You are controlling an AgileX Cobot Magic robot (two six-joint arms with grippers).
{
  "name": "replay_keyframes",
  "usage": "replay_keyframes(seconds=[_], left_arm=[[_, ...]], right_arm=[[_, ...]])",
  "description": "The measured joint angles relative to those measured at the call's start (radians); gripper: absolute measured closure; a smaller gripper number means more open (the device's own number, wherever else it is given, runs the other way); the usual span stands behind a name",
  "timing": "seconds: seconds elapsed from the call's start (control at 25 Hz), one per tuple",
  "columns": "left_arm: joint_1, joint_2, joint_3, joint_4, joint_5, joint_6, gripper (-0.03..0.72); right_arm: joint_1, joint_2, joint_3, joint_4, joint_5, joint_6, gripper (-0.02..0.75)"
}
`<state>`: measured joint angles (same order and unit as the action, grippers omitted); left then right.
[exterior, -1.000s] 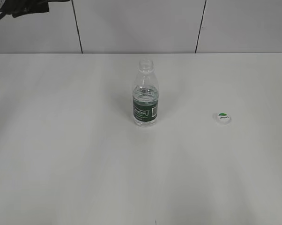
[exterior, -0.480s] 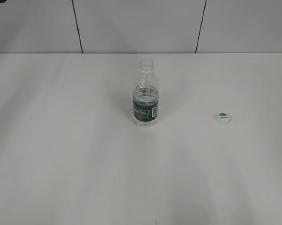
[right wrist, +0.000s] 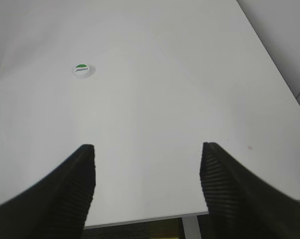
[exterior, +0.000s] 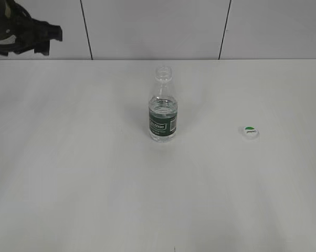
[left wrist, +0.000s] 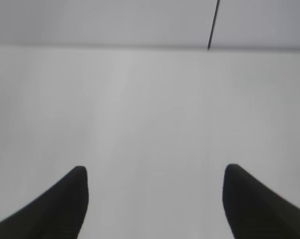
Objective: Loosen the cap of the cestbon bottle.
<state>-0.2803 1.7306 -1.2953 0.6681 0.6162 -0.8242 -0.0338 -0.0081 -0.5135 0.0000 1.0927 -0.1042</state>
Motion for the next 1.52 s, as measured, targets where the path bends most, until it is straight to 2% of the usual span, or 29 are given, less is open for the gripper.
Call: replay_keyframes(seconds=[0.12, 0.24, 0.32, 0.52, 0.72, 1.24, 1.52], left_arm=[[0.010, -0.037, -0.007, -0.272, 0.149, 0.232, 0.176], [0.046, -0.102, -0.010, -0.458, 0.282, 0.436, 0.176], [0.082, -0.144, -0.010, -0.527, 0.373, 0.518, 0.176], [0.136, -0.223, -0.010, -0.546, 0.564, 0.593, 0.176], [0.177, -0.323, 0.016, -0.573, 0.595, 0.657, 0.178], [0.192, -0.880, 0.467, -0.565, 0.470, 0.682, 0.178], [0.192, -1.235, 0.648, -0.582, 0.466, 0.687, 0.178]], right_arm=[[0.000, 0.000, 0.000, 0.011, 0.000, 0.000, 0.234], [0.000, 0.000, 0.000, 0.011, 0.000, 0.000, 0.234], [0.000, 0.000, 0.000, 0.011, 0.000, 0.000, 0.234], [0.000, 0.000, 0.000, 0.011, 0.000, 0.000, 0.234], [0.000, 0.000, 0.000, 0.011, 0.000, 0.000, 0.234], [0.000, 0.000, 0.000, 0.011, 0.000, 0.000, 0.234], [0.000, 0.000, 0.000, 0.011, -0.001, 0.000, 0.234]])
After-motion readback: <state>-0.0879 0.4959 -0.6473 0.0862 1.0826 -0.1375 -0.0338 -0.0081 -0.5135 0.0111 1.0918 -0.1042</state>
